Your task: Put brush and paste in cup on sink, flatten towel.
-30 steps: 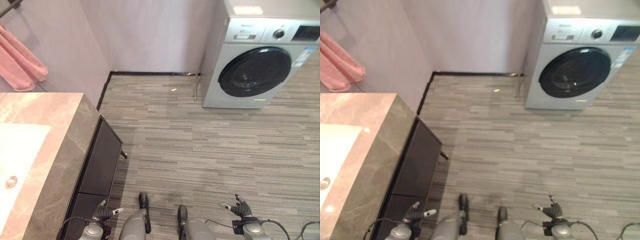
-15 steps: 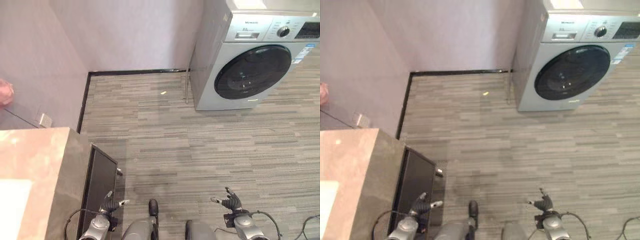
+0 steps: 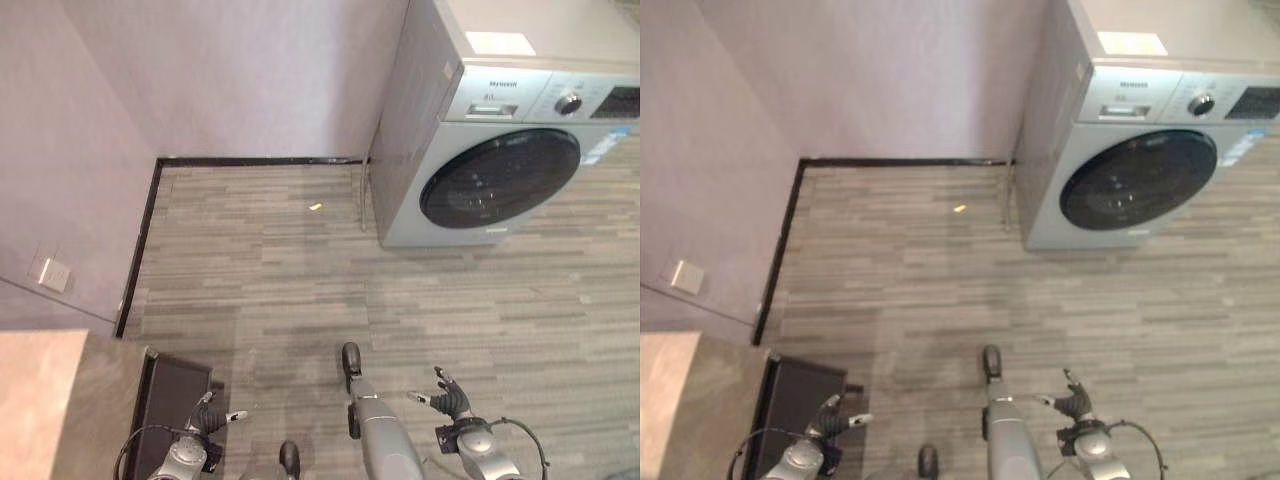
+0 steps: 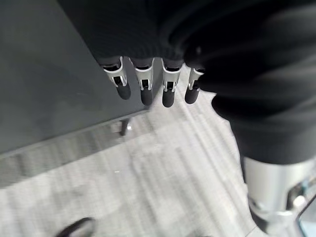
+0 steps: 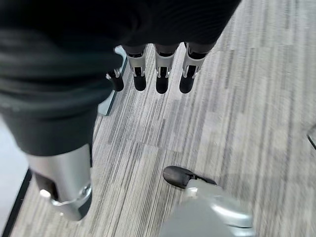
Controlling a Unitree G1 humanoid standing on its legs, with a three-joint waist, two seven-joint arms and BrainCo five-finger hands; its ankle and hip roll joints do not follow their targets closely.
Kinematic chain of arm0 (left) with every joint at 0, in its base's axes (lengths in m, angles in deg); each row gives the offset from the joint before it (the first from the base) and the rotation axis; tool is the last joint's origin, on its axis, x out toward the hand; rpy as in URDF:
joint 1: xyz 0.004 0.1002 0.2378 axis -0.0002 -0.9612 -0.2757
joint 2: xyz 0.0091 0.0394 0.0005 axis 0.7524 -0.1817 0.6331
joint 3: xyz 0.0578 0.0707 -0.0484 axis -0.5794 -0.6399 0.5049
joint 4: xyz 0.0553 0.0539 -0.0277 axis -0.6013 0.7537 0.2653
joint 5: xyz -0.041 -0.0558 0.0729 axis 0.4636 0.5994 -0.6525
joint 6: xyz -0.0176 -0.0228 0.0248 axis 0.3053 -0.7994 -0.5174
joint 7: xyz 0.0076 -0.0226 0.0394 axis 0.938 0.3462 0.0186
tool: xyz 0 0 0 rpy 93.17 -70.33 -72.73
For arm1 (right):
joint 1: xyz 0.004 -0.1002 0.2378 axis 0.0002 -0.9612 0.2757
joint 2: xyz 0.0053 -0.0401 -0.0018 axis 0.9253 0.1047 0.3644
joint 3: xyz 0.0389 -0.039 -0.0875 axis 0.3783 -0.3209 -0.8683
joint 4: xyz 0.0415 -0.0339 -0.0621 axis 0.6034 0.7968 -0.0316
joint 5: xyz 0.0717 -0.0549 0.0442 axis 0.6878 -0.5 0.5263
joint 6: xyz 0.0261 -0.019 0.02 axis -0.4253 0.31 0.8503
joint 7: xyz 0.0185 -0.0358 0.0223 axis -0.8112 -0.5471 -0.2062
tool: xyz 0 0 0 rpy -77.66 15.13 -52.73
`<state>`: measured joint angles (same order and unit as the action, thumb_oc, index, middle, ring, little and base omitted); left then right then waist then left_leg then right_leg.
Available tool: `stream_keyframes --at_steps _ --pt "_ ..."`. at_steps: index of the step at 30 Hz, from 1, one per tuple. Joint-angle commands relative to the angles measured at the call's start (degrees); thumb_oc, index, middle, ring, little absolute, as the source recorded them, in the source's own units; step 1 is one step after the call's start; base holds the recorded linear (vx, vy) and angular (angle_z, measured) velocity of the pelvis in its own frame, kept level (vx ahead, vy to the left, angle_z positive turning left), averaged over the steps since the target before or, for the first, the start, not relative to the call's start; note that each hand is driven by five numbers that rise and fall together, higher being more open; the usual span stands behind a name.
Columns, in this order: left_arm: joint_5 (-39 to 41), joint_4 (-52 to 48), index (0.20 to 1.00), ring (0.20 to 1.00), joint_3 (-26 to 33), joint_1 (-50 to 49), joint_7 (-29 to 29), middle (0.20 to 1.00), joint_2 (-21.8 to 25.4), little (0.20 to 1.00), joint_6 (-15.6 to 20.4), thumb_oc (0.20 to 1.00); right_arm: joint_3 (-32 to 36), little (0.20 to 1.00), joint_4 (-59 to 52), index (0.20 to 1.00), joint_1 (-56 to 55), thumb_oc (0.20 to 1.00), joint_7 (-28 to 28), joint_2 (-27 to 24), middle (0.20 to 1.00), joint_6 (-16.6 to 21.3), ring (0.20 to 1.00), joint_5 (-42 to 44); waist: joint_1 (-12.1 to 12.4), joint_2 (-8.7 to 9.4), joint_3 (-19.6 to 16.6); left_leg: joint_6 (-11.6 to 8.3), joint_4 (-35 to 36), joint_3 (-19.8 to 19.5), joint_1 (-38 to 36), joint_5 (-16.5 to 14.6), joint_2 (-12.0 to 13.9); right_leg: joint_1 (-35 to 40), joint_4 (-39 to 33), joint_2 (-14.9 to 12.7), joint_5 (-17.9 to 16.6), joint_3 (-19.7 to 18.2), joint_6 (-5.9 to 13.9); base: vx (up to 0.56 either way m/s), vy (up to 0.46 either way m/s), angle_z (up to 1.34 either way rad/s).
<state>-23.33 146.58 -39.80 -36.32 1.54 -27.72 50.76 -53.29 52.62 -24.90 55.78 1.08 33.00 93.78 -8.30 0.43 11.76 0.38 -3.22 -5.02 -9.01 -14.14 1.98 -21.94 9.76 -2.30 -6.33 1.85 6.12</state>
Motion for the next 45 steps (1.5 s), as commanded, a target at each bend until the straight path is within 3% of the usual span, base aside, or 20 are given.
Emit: stream_keyframes --at_steps 1,2,3,4,5,8,10,12,13,15,17,18,30,33,35,37,39,42,44,45 --pt "0.3 -1.6 1.0 1.0 1.7 0.5 -0.1 1.0 2.0 1.0 0.9 1.0 0.2 1.0 -2.9 1.0 0.7 1.0 -1.1 -3.5 1.0 1.5 1.0 -1.6 0.3 1.17 -1.0 -1.98 -7.8 1.3 4.1 6.1 -4.6 5.6 0.4 0.8 2.0 -2.1 -0.48 0.22 -0.118 0.72" --pt "0.3 -1.6 1.0 1.0 1.7 0.5 -0.1 1.0 2.0 1.0 0.9 1.0 0.2 1.0 -2.9 1.0 0.7 1.0 -1.1 -3.5 1.0 1.5 1.0 -1.6 0.3 1.17 -1.0 -1.98 -7.9 1.2 4.1 6.1 -4.6 5.6 0.4 0.8 2.0 -2.0 -0.48 0.31 -0.233 -0.04" --pt "1.9 -1.8 1.0 1.0 2.2 0.5 0.1 1.0 2.0 1.0 0.6 1.0 -0.1 1.0 -3.3 1.0 0.2 1.0 -1.3 -4.4 1.0 1.4 1.0 -2.1 0.1 1.34 -1.1 -3.97 -16.9 0.6 6.7 10.3 -3.8 7.4 1.7 1.8 4.1 -1.5 -2.22 0.2 -0.166 -0.12" --pt "1.9 -1.8 1.0 1.0 2.2 0.5 0.1 1.0 2.0 1.0 0.6 1.0 -0.1 1.0 -3.3 1.0 0.2 1.0 -1.3 -4.4 1.0 1.4 1.0 -2.1 0.0 1.32 -1.1 -3.98 -17.0 0.5 6.8 10.2 -3.8 7.3 1.8 1.8 4.2 -1.4 -2.23 0.38 -0.365 0.14" --pt "1.5 -1.4 1.0 1.0 2.3 0.5 0.2 1.0 2.4 1.0 0.3 1.0 0.5 1.0 -3.7 1.0 -0.8 1.0 -1.1 -4.9 1.0 1.5 1.0 -1.9 0.1 2.28 -0.8 -5.75 -27.6 2.4 10.8 16.6 -2.1 11.0 0.5 2.3 4.8 -0.7 -3.84 0.18 -0.2 0.28" --pt "1.8 -1.5 1.0 1.0 2.1 1.3 0.0 1.0 2.5 1.0 0.0 1.0 1.3 1.0 -2.7 1.0 -0.6 1.0 -0.1 -5.5 1.0 1.5 1.0 -0.7 0.6 3.73 -0.3 -5.45 -35.7 6.6 17.6 17.0 -1.8 14.4 -1.3 1.4 5.7 -0.4 -5.1 0.28 -0.262 0.31" --pt "1.6 -1.8 1.0 1.0 1.8 1.7 0.0 1.0 2.2 1.0 0.2 1.0 1.5 1.0 -2.3 1.0 -0.5 1.0 0.6 -5.5 1.0 1.2 1.0 -1.1 1.3 3.24 -0.2 -4.66 -27.9 11.3 22.0 15.2 -0.7 17.4 -3.3 1.2 6.6 -0.1 -4.61 0.25 -0.082 0.23" --pt "1.5 -2.1 1.0 1.0 1.7 1.6 0.0 1.0 2.2 1.0 0.2 1.0 1.5 1.0 -2.1 1.0 -0.4 1.0 0.6 -5.4 1.0 1.2 1.0 -1.2 1.8 3.36 -0.4 -4.37 -25.8 12.4 23.3 14.8 -0.4 18.0 -3.7 0.9 6.8 -0.2 -4.28 0.22 0.001 0.13" --pt "1.0 -2.4 1.0 1.0 1.7 1.2 -0.2 1.0 2.0 1.0 0.5 1.0 1.3 1.0 -1.5 1.0 -0.2 1.0 1.0 -5.3 1.0 1.3 1.0 -1.5 3.1 2.23 -0.7 -3.46 -13.3 14.0 24.8 15.3 0.5 19.9 -4.8 1.2 8.2 -0.1 -3.54 0.33 0.063 0.05" --pt "0.8 -2.8 1.0 1.0 1.5 0.7 -0.3 1.0 1.7 1.0 0.6 1.0 0.6 1.0 -0.9 1.0 -0.4 1.0 1.1 -5.2 1.0 1.4 1.0 -3.0 4.5 0.47 -0.9 -4.38 -0.8 14.4 26.2 21.4 1.1 22.9 -6.4 2.3 10.2 -0.3 -3.31 0.38 0.088 -0.1" --pt "-0.1 -2.9 1.0 1.0 1.1 0.4 -0.1 1.0 1.4 1.0 0.4 1.0 0.4 1.0 -0.8 1.0 -0.3 1.0 1.0 -5.4 1.0 1.1 1.0 -4.4 5.8 -0.24 -1.2 -4.7 0.7 13.7 26.2 23.1 1.6 25.2 -6.1 2.1 11.5 -0.3 -3.19 0.45 0.125 -0.14" --pt "-0.4 -3.0 1.0 1.0 1.3 -1.0 -0.3 1.0 1.0 1.0 0.5 1.0 -0.2 1.0 -0.6 1.0 0.1 1.0 0.4 -4.9 1.0 1.0 1.0 -4.7 7.6 -0.28 -1.9 -3.64 0.6 9.6 24.6 23.3 -0.1 26.2 -4.6 1.8 13.0 -1.5 -2.29 0.62 0.216 -0.31" --pt "1.0 -1.6 1.0 1.0 4.6 -2.2 -1.7 1.0 1.1 1.0 0.7 1.0 -0.9 1.0 0.3 1.0 1.0 1.0 -1.3 -0.5 1.0 0.5 1.0 -4.6 10.1 2.19 -7.0 0.08 0.2 12.9 21.1 17.6 -4.9 26.7 -1.5 -5.1 9.5 -1.6 2.73 0.22 0.184 -0.23" --pt "0.4 -1.5 1.0 1.0 4.4 -2.3 -1.2 1.0 1.4 1.0 0.4 1.0 -0.6 1.0 -0.7 1.0 1.1 1.0 -1.7 -0.1 1.0 0.7 1.0 -4.2 10.4 2.58 -7.2 1.21 -0.3 12.8 20.3 15.9 -5.7 24.7 5.6 -5.8 6.9 -0.8 3.43 0.1 0.137 -0.01" --pt "-0.3 -1.1 1.0 1.0 4.2 -2.7 -0.8 1.0 1.8 1.0 0.2 1.0 -0.7 1.0 -1.8 1.0 1.3 1.0 -2.1 -0.4 1.0 0.8 1.0 -4.2 10.3 2.44 -6.4 2.57 0.3 11.8 17.9 15.2 -6.2 21.9 14.8 -5.4 1.9 0.1 3.68 0.08 0.155 0.01" --pt "-1.0 -0.7 1.0 1.0 3.7 -2.6 -0.6 1.0 1.8 1.0 0.1 1.0 -0.7 1.0 -1.9 1.0 1.2 1.0 -2.0 -0.4 1.0 0.8 1.0 -4.2 9.9 1.91 -5.8 2.93 0.7 10.6 16.3 14.7 -6.1 19.6 17.6 -4.4 2.3 0.5 3.19 0.1 0.091 0.14" --pt "-1.5 -0.6 1.0 1.0 3.0 -2.4 -0.5 1.0 2.0 1.0 0.0 1.0 -0.9 1.0 -2.2 1.0 0.7 1.0 -2.1 -0.4 1.0 1.1 1.0 -3.9 8.9 1.71 -5.3 3.02 1.1 8.3 14.5 14.4 -6.5 16.9 15.6 -2.1 5.2 -0.7 2.06 0.13 0.032 0.42" --pt "-1.5 0.1 1.0 1.0 2.5 -2.0 -0.6 1.0 1.8 1.0 0.1 1.0 -1.2 1.0 -2.1 1.0 0.5 1.0 -2.4 -0.6 1.0 1.2 1.0 -3.6 8.3 1.54 -4.4 2.37 0.5 6.1 12.6 13.1 -6.7 15.0 8.1 -2.7 8.5 2.0 0.85 0.11 -0.016 0.61" --pt "-1.7 0.2 1.0 1.0 2.1 -1.4 -0.8 1.0 1.8 1.0 0.2 1.0 -1.5 1.0 -2.3 1.0 0.5 1.0 -2.1 -0.7 1.0 1.4 1.0 -3.2 7.7 1.9 -3.8 2.15 0.3 3.8 11.4 12.6 -7.7 12.4 3.7 -1.6 7.1 -1.0 1.09 0.19 -0.066 0.63" --pt "-1.7 0.2 1.0 1.0 1.6 -0.5 -0.9 1.0 1.8 1.0 0.3 1.0 -1.8 1.0 -2.6 1.0 0.7 1.0 -2.0 -0.9 1.0 1.4 1.0 -3.1 7.1 2.43 -3.0 1.73 -0.1 1.4 10.0 11.7 -8.7 10.4 -0.2 -1.7 4.0 -3.2 1.92 0.16 -0.062 0.9"
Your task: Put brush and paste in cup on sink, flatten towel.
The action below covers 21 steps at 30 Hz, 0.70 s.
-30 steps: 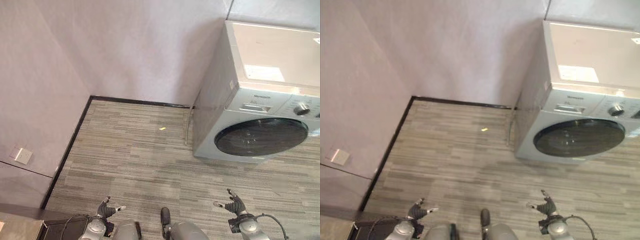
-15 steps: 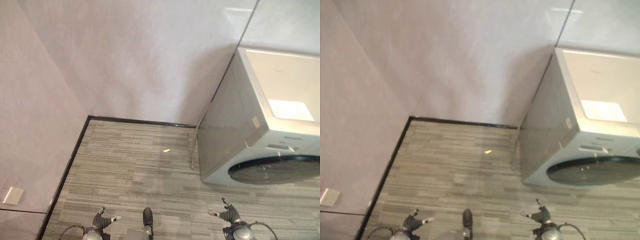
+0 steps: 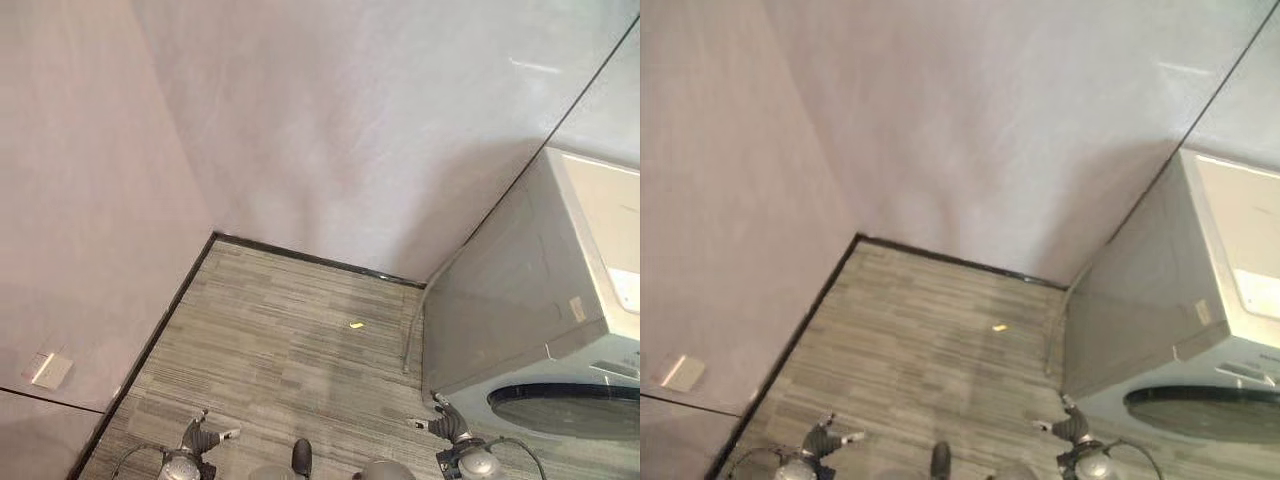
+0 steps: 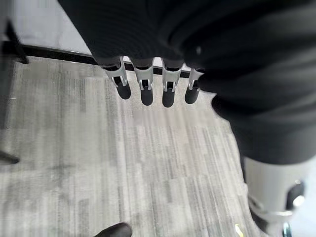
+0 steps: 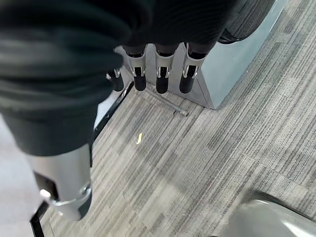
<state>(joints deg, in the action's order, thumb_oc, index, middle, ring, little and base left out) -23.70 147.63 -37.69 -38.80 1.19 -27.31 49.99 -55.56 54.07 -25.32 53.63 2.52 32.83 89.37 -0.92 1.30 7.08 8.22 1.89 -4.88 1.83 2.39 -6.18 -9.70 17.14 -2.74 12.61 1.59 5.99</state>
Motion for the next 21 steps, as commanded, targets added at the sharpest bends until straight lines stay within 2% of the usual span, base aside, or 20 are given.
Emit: stream_keyframes --at_steps 1,5,6,7,8,9,10,12,15,17,18,20,21 --pt "-1.4 -0.8 1.0 1.0 -0.5 2.0 -0.6 1.0 1.4 1.0 1.0 1.0 0.5 1.0 -4.1 1.0 1.1 1.0 0.1 -2.3 1.0 1.6 1.0 1.3 -0.4 1.47 1.8 -6.12 -5.3 1.0 -1.0 -4.9 -0.5 -1.6 -7.7 -1.3 -14.9 -2.8 2.02 0.17 -0.082 1.14" --pt "-1.5 -0.3 1.0 1.0 -0.6 2.5 -0.9 1.0 1.1 1.0 1.5 1.0 0.2 1.0 -4.8 1.0 1.9 1.0 -0.1 -2.7 1.0 1.7 1.0 1.5 -0.7 1.99 2.4 -6.95 -7.3 -4.1 -3.0 -7.3 -1.5 -4.2 -11.2 -3.8 -18.9 -4.9 3.57 0.18 -0.107 0.87" --pt "-1.5 -0.1 1.0 1.0 -0.7 2.4 -0.8 1.0 1.1 1.0 1.5 1.0 0.1 1.0 -4.5 1.0 2.2 1.0 -0.1 -2.8 1.0 1.7 1.0 1.4 -0.6 2.31 2.2 -6.98 -7.7 -6.2 -3.2 -7.7 -2.1 -4.6 -11.5 -3.7 -19.5 -7.4 3.96 0.16 -0.102 0.71" --pt "-1.5 -0.1 1.0 1.0 -0.7 2.4 -0.8 1.0 1.0 1.0 1.5 1.0 0.1 1.0 -4.5 1.0 2.2 1.0 -0.1 -2.8 1.0 1.7 1.0 1.4 -0.8 2.22 2.2 -6.99 -7.8 -6.4 -3.3 -7.8 -2.0 -4.4 -11.4 -3.7 -19.4 -7.3 3.94 0.24 -0.168 1.01" --pt "-1.6 0.1 1.0 1.0 -0.9 2.2 -0.7 1.0 1.0 1.0 1.6 1.0 0.2 1.0 -4.2 1.0 1.8 1.0 -0.4 -3.2 1.0 1.6 1.0 1.3 -1.0 2.76 1.8 -7.0 -8.8 -10.4 -3.8 -8.7 -2.9 -4.9 -10.7 -2.3 -20.0 -12.7 4.66 0.16 -0.111 1.07" --pt "-1.6 0.0 1.0 1.0 -0.9 2.2 -0.7 1.0 1.0 1.0 1.6 1.0 0.2 1.0 -4.2 1.0 1.8 1.0 -0.4 -3.2 1.0 1.6 1.0 1.3 -1.0 2.74 1.8 -7.01 -8.8 -10.5 -3.8 -8.7 -2.9 -4.9 -10.7 -2.3 -20.0 -12.6 4.65 0.28 -0.257 1.25" --pt "-1.9 0.3 1.0 1.0 -1.2 2.3 -0.7 1.0 1.4 1.0 1.6 1.0 0.2 1.0 -5.0 1.0 1.4 1.0 -0.8 -3.4 1.0 1.5 1.0 1.5 -0.5 3.78 1.2 -7.29 -10.2 -13.5 -3.9 -9.7 -3.5 -3.4 -10.7 -2.3 -19.2 -13.0 4.43 0.18 -0.234 1.6" --pt "-1.9 0.2 1.0 1.0 -1.2 1.9 -0.8 1.0 1.4 1.0 1.5 1.0 -0.1 1.0 -4.5 1.0 1.8 1.0 -0.9 -3.5 1.0 1.5 1.0 1.4 -0.1 3.93 0.8 -7.51 -10.3 -14.4 -4.1 -9.9 -3.0 -2.8 -10.0 -2.4 -18.4 -11.2 3.97 0.17 -0.24 1.5" --pt "-1.5 0.2 1.0 1.0 -1.6 1.1 -0.8 1.0 1.3 1.0 1.7 1.0 -0.5 1.0 -4.2 1.0 2.2 1.0 -0.7 -4.0 1.0 1.6 1.0 1.2 0.8 3.67 -0.5 -9.29 -9.8 -16.9 -4.0 -8.9 -0.9 -0.8 -9.8 -1.9 -16.3 -6.6 2.56 0.12 -0.255 0.59" --pt "-1.6 0.3 1.0 1.0 -1.9 1.3 -0.8 1.0 1.3 1.0 1.7 1.0 -0.8 1.0 -4.0 1.0 2.6 1.0 -0.8 -4.3 1.0 1.7 1.0 1.0 0.8 3.62 -0.5 -9.79 -10.1 -16.8 -3.4 -8.5 -0.4 -0.5 -9.8 -1.9 -15.9 -5.6 2.24 0.05 -0.179 0.66" --pt "-1.2 0.2 1.0 1.0 -1.8 1.5 -0.8 1.0 1.5 1.0 1.6 1.0 -0.9 1.0 -4.6 1.0 2.8 1.0 -0.5 -4.7 1.0 1.8 1.0 1.0 1.0 3.86 -0.6 -10.95 -10.0 -16.1 -2.5 -7.6 1.1 0.6 -10.2 -1.9 -15.1 -3.0 1.61 0.06 -0.214 0.44" --pt "-0.6 0.1 1.0 1.0 -1.8 2.0 -0.9 1.0 1.4 1.0 1.5 1.0 -0.8 1.0 -4.6 1.0 2.9 1.0 -0.1 -5.0 1.0 1.8 1.0 1.0 1.1 4.02 -0.6 -11.47 -9.5 -14.1 -1.2 -6.5 2.2 1.5 -11.2 -2.6 -14.9 -0.4 1.28 0.03 -0.197 0.66" --pt "-0.3 -0.1 1.0 1.0 -1.7 2.3 -1.0 1.0 1.3 1.0 1.5 1.0 -0.7 1.0 -4.8 1.0 2.9 1.0 0.0 -5.2 1.0 1.8 1.0 0.9 0.8 4.15 -0.4 -11.45 -9.1 -11.5 0.0 -6.3 2.7 1.9 -11.9 -3.1 -15.0 0.8 1.25 -0.01 -0.13 0.99"
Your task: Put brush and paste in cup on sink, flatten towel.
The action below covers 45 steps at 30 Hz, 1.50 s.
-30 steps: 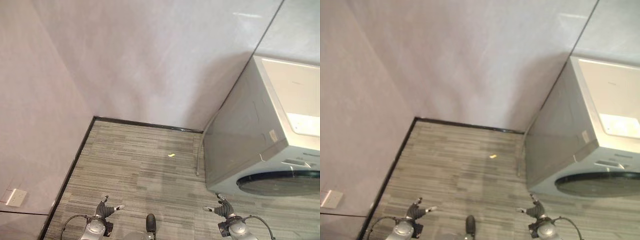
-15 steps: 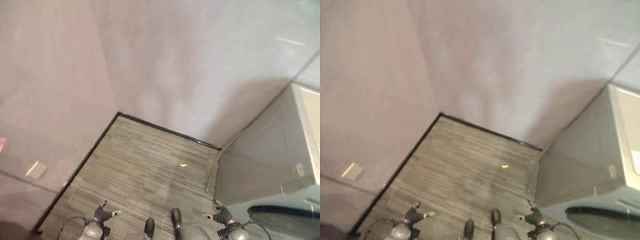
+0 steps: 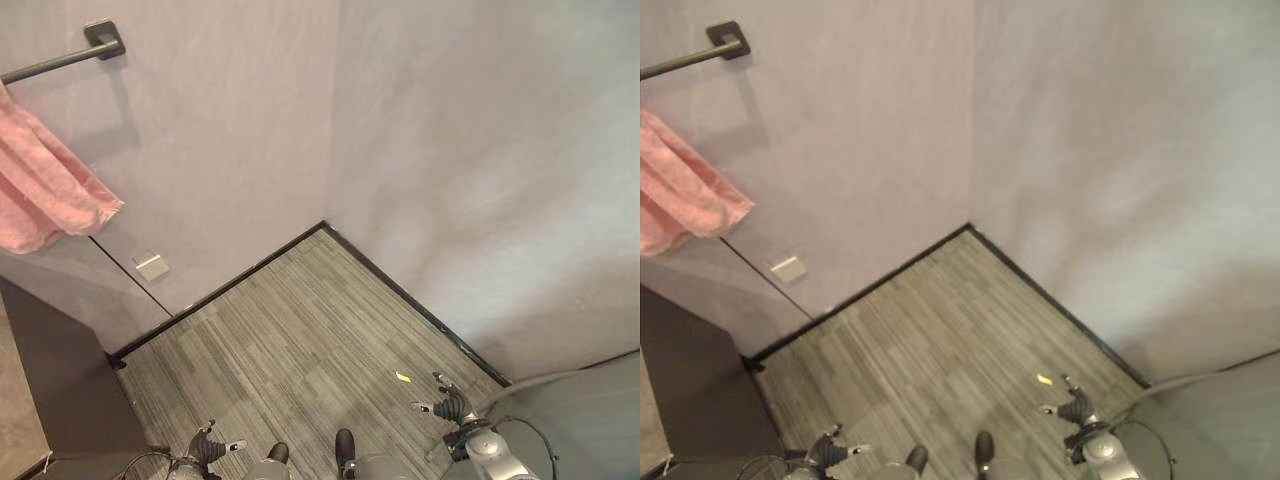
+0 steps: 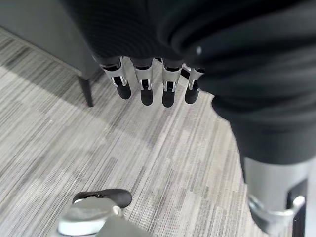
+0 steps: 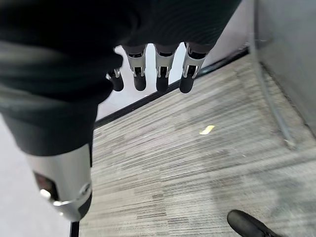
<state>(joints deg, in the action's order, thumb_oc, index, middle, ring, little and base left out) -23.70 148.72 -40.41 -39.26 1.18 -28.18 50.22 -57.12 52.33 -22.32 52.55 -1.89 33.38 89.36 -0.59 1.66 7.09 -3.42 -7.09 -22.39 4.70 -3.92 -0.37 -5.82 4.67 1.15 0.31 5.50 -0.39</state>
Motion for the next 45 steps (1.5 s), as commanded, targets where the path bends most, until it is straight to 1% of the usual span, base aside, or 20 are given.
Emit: stream_keyframes --at_steps 1,4,5,6,7,8,9,10,12,14,20,21,22,23,25,28,35,39,40,45 --pt "0.1 -1.4 1.0 1.0 1.2 2.9 -1.0 1.0 2.1 1.0 1.2 1.0 0.7 1.0 -3.2 1.0 -0.1 1.0 1.0 -1.2 1.0 1.1 1.0 0.4 0.2 3.82 -0.3 0.19 0.6 9.9 -2.3 -0.1 -2.0 -1.4 -0.5 -7.4 -3.0 -2.1 7.64 0.0 -0.117 0.69" --pt "0.1 -1.7 1.0 1.0 1.3 2.6 -0.9 1.0 1.7 1.0 1.3 1.0 0.0 1.0 -2.6 1.0 -0.2 1.0 1.2 -1.3 1.0 0.9 1.0 -0.6 0.4 3.64 -0.6 -0.05 1.9 12.7 -2.4 -0.4 -0.7 -0.6 -1.8 -7.6 -2.9 -0.9 7.42 0.02 -0.06 0.48" --pt "0.2 -1.6 1.0 1.0 1.1 2.7 -0.8 1.0 1.3 1.0 1.3 1.0 -0.3 1.0 -2.8 1.0 -0.2 1.0 1.2 -1.6 1.0 0.7 1.0 -1.5 0.0 3.49 -0.6 -0.25 1.2 16.4 -1.9 0.0 -0.1 0.0 -2.2 -8.1 -2.8 0.4 7.32 0.0 -0.002 0.13" --pt "-0.5 -1.7 1.0 1.0 0.7 2.9 -0.7 1.0 1.1 1.0 1.1 1.0 0.3 1.0 -2.7 1.0 -0.5 1.0 1.4 -1.8 1.0 0.7 1.0 -1.4 -1.0 3.27 -0.5 0.1 0.5 23.3 -1.5 -0.2 0.9 0.5 -2.2 -8.8 -2.7 1.9 7.54 -0.01 0.0 0.11" --pt "-0.5 -1.7 1.0 1.0 0.7 2.9 -0.7 1.0 1.1 1.0 1.1 1.0 0.3 1.0 -2.7 1.0 -0.5 1.0 1.4 -1.8 1.0 0.7 1.0 -1.4 -1.1 3.32 -0.7 0.12 0.6 23.3 -1.3 0.0 0.8 0.3 -2.3 -8.9 -2.8 2.0 7.56 -0.02 0.033 0.29" --pt "-1.2 -1.8 1.0 1.0 0.8 2.9 -0.5 1.0 1.1 1.0 0.8 1.0 0.6 1.0 -2.5 1.0 -0.8 1.0 1.4 -1.6 1.0 0.5 1.0 -1.2 -2.1 3.22 -0.9 0.64 1.0 28.4 -1.3 -0.2 1.7 0.3 -2.1 -9.2 -2.7 3.0 7.64 -0.07 0.034 0.69" --pt "-2.2 -2.4 1.0 1.0 0.4 3.4 -0.4 1.0 1.0 1.0 0.6 1.0 0.9 1.0 -2.1 1.0 -0.9 1.0 1.6 -1.5 1.0 0.3 1.0 -1.7 -3.5 3.15 -0.7 0.95 -1.8 37.4 -0.4 -0.3 3.0 0.2 -1.3 -10.1 -2.5 5.1 7.56 -0.09 0.038 0.88" --pt "-2.6 -2.9 1.0 1.0 0.2 3.7 -0.2 1.0 1.0 1.0 0.4 1.0 1.0 1.0 -2.2 1.0 -1.1 1.0 1.7 -1.4 1.0 0.1 1.0 -2.1 -4.3 3.06 -0.6 1.08 -2.6 41.9 -0.1 -0.3 4.0 0.1 -0.7 -10.4 -2.3 6.4 7.51 -0.08 0.02 0.97" --pt "-2.7 -3.1 1.0 1.0 0.2 3.6 -0.1 1.0 1.0 1.0 0.3 1.0 1.1 1.0 -1.7 1.0 -1.2 1.0 1.7 -1.1 1.0 -0.3 1.0 -2.3 -4.3 2.71 -0.1 1.33 -3.9 43.4 0.6 -0.8 4.2 0.1 0.4 -10.9 -1.9 8.1 7.32 -0.03 0.052 1.14" --pt "-2.6 -3.0 1.0 1.0 0.5 2.9 -0.2 1.0 1.0 1.0 0.2 1.0 0.5 1.0 -1.8 1.0 -1.0 1.0 1.6 -0.7 1.0 -0.5 1.0 -2.6 -3.5 2.46 0.1 2.22 -2.2 39.3 0.2 -1.5 2.2 0.1 1.6 -10.8 -1.4 8.0 7.41 0.03 0.086 0.61" --pt "-3.0 -2.5 1.0 1.0 0.2 2.3 -0.1 1.0 1.3 1.0 0.0 1.0 0.0 1.0 -1.0 1.0 -0.2 1.0 1.7 1.1 1.0 -0.2 1.0 -2.3 -2.5 2.41 0.4 4.52 1.9 35.2 -1.0 -0.5 0.5 -1.6 8.2 -9.9 0.2 5.2 7.68 0.03 0.063 0.15" --pt "-3.9 -2.7 1.0 1.0 -0.5 2.7 -0.1 1.0 1.8 1.0 0.0 1.0 -0.2 1.0 -1.9 1.0 -0.3 1.0 1.5 1.4 1.0 0.1 1.0 -1.8 -3.3 2.38 0.9 4.88 2.3 32.8 -1.1 -0.2 -0.1 -2.7 11.4 -7.9 0.5 -0.6 8.28 0.01 0.003 0.44" --pt "-3.9 -2.7 1.0 1.0 -0.5 2.7 -0.1 1.0 1.8 1.0 0.0 1.0 -0.2 1.0 -1.9 1.0 -0.3 1.0 1.5 1.4 1.0 0.1 1.0 -1.8 -3.3 2.38 0.8 4.88 2.3 32.8 -1.1 -0.2 -0.1 -2.7 11.4 -7.9 0.5 -0.6 8.28 0.04 -0.023 0.76" --pt "-4.1 -2.8 1.0 1.0 -1.3 3.2 0.0 1.0 2.2 1.0 0.3 1.0 -0.3 1.0 -2.3 1.0 -1.0 1.0 1.2 1.4 1.0 0.5 1.0 -1.0 -4.9 2.26 1.1 5.03 2.2 29.8 -1.2 0.0 -1.0 -2.9 13.0 -4.4 0.1 -8.8 8.64 0.03 -0.026 0.73" --pt "-4.1 -2.8 1.0 1.0 -1.7 3.3 0.1 1.0 2.3 1.0 0.3 1.0 -0.6 1.0 -2.6 1.0 -1.4 1.0 1.0 1.2 1.0 0.6 1.0 -1.1 -5.5 2.09 0.9 5.04 2.2 28.3 -1.2 0.2 -1.3 -2.6 13.0 -3.3 0.4 -11.7 8.52 0.04 -0.065 1.08" --pt "-2.8 -3.1 1.0 1.0 -0.7 3.1 -0.7 1.0 2.6 1.0 1.0 1.0 -1.4 1.0 -4.7 1.0 -0.8 1.0 1.3 -0.5 1.0 0.7 1.0 -3.6 -3.8 2.12 0.5 3.4 4.3 26.9 -2.5 0.6 0.3 -4.2 3.4 -7.0 -1.5 -6.9 8.58 0.07 -0.242 0.15" --pt "1.1 -3.0 1.0 1.0 0.7 3.3 0.1 1.0 2.5 1.0 1.0 1.0 -0.3 1.0 -4.4 1.0 -2.3 1.0 0.3 -2.0 1.0 1.0 1.0 -3.0 -3.6 3.03 -0.4 -0.08 2.5 23.9 -1.0 2.5 3.0 0.8 0.5 -5.3 0.3 -3.4 6.58 0.02 -0.243 0.37" --pt "2.2 -2.9 1.0 1.0 1.3 4.0 -0.2 1.0 1.7 1.0 0.8 1.0 0.7 1.0 -3.5 1.0 -2.1 1.0 1.2 -2.2 1.0 0.7 1.0 -2.9 -4.9 3.06 -0.6 -0.54 1.7 30.1 -0.5 3.4 4.4 2.2 -0.2 -6.5 0.1 -0.1 6.22 0.0 -0.063 0.55" --pt "1.9 -2.6 1.0 1.0 1.4 4.1 -0.2 1.0 1.3 1.0 0.6 1.0 1.0 1.0 -3.5 1.0 -2.0 1.0 1.3 -2.2 1.0 0.6 1.0 -2.8 -5.6 2.81 -1.1 -0.22 1.4 35.6 -0.3 3.6 5.0 2.4 -0.3 -6.9 -0.3 1.1 6.39 0.02 0.009 0.47" --pt "1.5 -0.4 1.0 1.0 1.6 2.5 -0.1 1.0 0.3 1.0 0.5 1.0 -0.2 1.0 -2.1 1.0 -1.3 1.0 1.2 -0.8 1.0 0.5 1.0 -3.2 -4.9 1.46 -2.5 0.76 5.8 32.5 -3.0 3.5 3.5 2.2 0.3 -6.5 -0.1 -0.8 6.69 0.05 0.052 0.11"
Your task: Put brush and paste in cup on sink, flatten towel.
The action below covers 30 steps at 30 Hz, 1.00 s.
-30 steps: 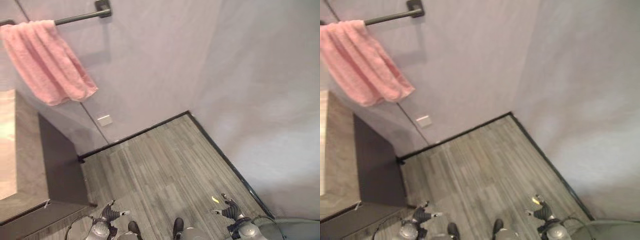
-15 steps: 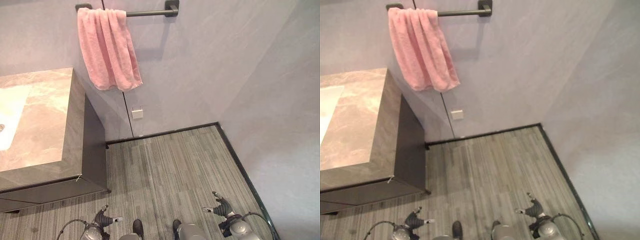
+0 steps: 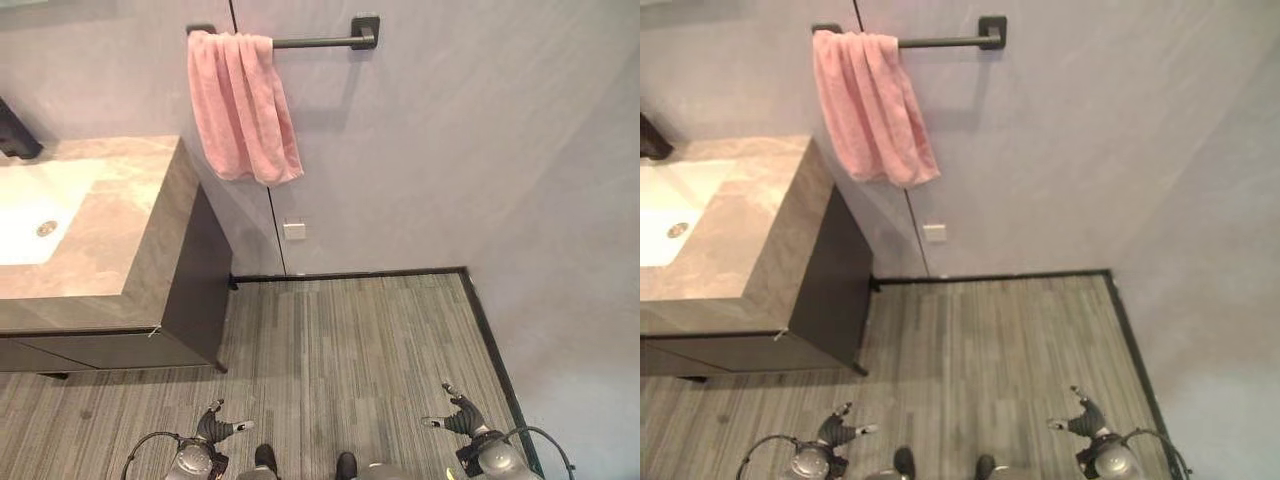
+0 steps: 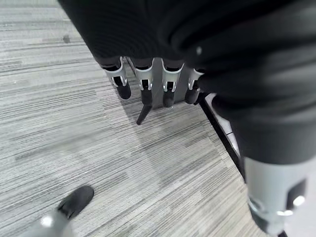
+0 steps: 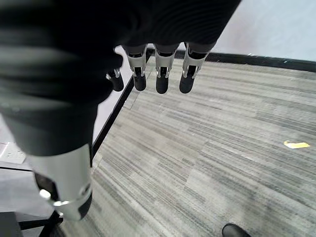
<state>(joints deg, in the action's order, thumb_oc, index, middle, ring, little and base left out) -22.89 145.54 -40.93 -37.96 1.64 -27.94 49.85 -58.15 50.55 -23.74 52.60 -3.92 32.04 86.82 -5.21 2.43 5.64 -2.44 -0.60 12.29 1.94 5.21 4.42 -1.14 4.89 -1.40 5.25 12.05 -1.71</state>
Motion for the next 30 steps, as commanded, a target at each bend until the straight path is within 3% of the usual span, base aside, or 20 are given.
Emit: stream_keyframes --at_steps 1,6,16,22,30 --pt "0.6 3.2 1.0 1.0 2.2 1.0 -0.5 1.0 0.0 1.0 0.8 1.0 0.9 1.0 -0.1 1.0 0.2 1.0 1.2 1.7 1.0 1.8 1.0 -0.3 -0.1 0.56 -1.2 -0.08 0.3 -2.2 -0.8 -5.4 -1.4 -2.3 -0.2 -4.1 -5.2 -7.6 8.14 0.08 0.092 -0.22" --pt "1.1 3.4 1.0 1.0 2.3 0.9 -0.4 1.0 -0.3 1.0 0.7 1.0 0.2 1.0 1.9 1.0 0.7 1.0 1.2 3.5 1.0 1.6 1.0 0.5 0.1 0.29 -2.0 0.15 2.6 -1.7 -2.2 -4.7 -1.7 -1.4 -1.7 -4.9 -5.7 -7.8 8.62 0.02 0.058 -0.16" --pt "0.1 2.5 1.0 1.0 1.2 0.7 -0.1 1.0 -0.5 1.0 0.9 1.0 -0.2 1.0 4.9 1.0 1.5 1.0 0.9 4.8 1.0 1.0 1.0 0.1 1.3 0.4 -1.7 1.86 2.0 -2.5 -3.0 -6.4 -3.7 -1.0 -0.8 -6.5 -6.6 -8.9 10.11 0.02 0.08 -0.07" --pt "-0.9 2.1 1.0 1.0 0.3 0.7 0.4 1.0 -0.4 1.0 1.0 1.0 0.5 1.0 5.4 1.0 1.6 1.0 1.0 4.9 1.0 0.9 1.0 0.0 1.5 0.37 -1.3 2.7 -0.1 -3.0 -2.4 -7.8 -4.7 -1.5 1.0 -7.4 -6.5 -8.9 10.75 0.02 0.081 0.01" --pt "-2.1 1.2 1.0 1.0 -0.5 1.2 0.8 1.0 0.3 1.0 0.9 1.0 0.8 1.0 5.2 1.0 1.6 1.0 1.1 5.2 1.0 0.7 1.0 -0.3 1.3 0.1 -0.4 4.0 -1.2 -3.2 -2.1 -8.9 -6.6 -3.2 5.2 -9.5 -9.0 -9.2 12.01 0.02 0.103 0.01"
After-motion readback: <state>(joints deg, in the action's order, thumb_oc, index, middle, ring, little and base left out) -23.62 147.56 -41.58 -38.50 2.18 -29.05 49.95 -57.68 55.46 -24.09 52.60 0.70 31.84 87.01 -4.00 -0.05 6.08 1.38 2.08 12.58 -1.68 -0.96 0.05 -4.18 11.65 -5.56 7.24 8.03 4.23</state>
